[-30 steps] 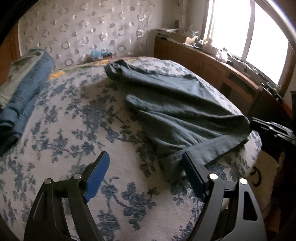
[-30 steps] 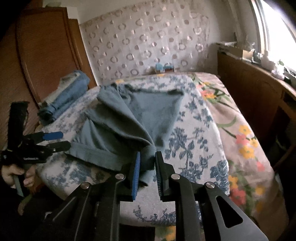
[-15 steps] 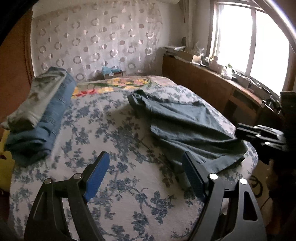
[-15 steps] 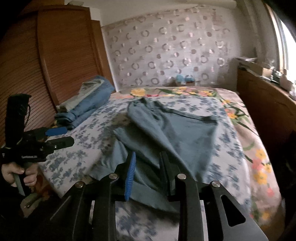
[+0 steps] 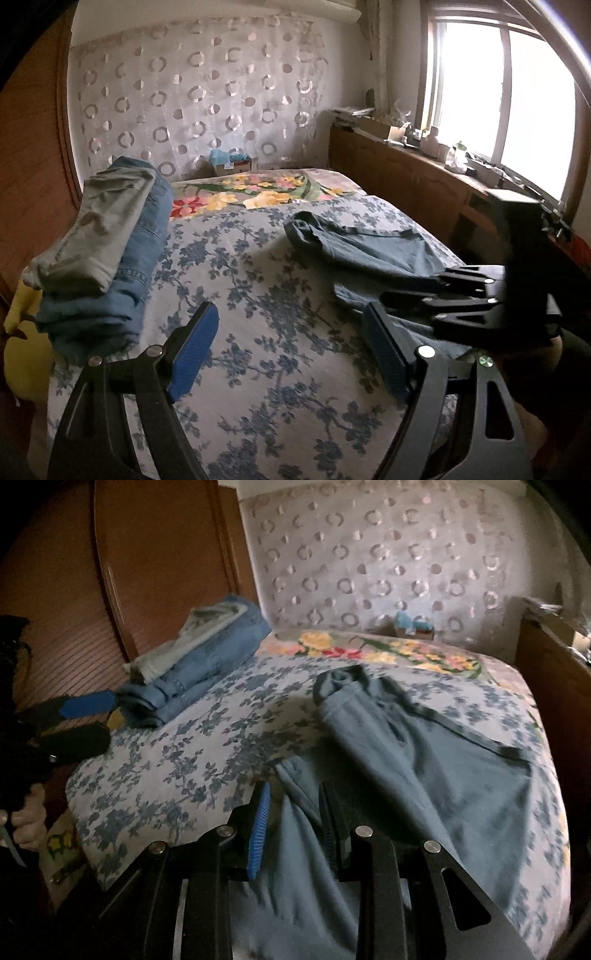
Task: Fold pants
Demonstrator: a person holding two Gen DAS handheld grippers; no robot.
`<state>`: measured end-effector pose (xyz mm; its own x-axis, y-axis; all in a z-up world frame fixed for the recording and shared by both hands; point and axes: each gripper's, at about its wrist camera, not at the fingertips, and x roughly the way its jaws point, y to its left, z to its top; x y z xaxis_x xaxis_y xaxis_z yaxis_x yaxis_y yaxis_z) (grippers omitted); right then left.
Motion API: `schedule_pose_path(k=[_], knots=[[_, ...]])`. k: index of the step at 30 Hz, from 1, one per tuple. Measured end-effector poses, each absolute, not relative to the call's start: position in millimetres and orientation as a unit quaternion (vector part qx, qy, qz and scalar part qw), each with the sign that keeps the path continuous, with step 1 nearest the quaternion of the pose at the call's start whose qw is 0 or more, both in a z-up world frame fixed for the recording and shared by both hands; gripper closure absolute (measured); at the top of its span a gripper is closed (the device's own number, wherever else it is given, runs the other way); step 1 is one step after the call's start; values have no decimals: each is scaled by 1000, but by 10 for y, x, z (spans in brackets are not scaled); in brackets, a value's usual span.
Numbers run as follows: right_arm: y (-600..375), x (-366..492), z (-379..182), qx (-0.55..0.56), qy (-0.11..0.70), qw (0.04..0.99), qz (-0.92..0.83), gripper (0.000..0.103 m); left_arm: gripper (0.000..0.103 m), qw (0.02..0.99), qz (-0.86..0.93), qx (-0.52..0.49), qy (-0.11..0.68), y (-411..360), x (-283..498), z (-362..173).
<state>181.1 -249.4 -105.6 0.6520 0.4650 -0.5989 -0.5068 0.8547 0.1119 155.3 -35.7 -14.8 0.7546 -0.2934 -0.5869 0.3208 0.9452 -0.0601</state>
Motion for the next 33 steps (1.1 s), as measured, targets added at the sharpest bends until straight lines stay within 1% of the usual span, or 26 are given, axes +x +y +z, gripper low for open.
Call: schedule_pose_path(k=[6, 14, 15, 16, 17, 19, 33], knots=[[-2299, 2078, -1115, -63, 346, 895, 276, 75, 22, 937, -161, 17, 310, -239, 1675, -172], [-2136, 2199, -1136, -110, 383, 875, 275, 75, 22, 935, -159, 12, 318, -146, 1775, -255], [-2111, 2218, -1130, -112, 387, 874, 272, 76, 22, 934, -159, 12, 318, -139, 1775, -262], [-2113, 2234, -1122, -109, 389, 872, 275, 87, 22, 934, -159, 11, 319, -138, 1780, -269], [-2107, 2249, -1115, -110, 390, 872, 276, 93, 22, 934, -159, 10, 321, -137, 1791, -281], [-2170, 2269, -1067, -101, 387, 876, 270, 101, 22, 933, -160, 10, 322, -136, 1807, -292], [-2677, 2233, -686, -72, 332, 908, 243, 102, 22, 927, -170, 14, 334, -288, 1907, -373]])
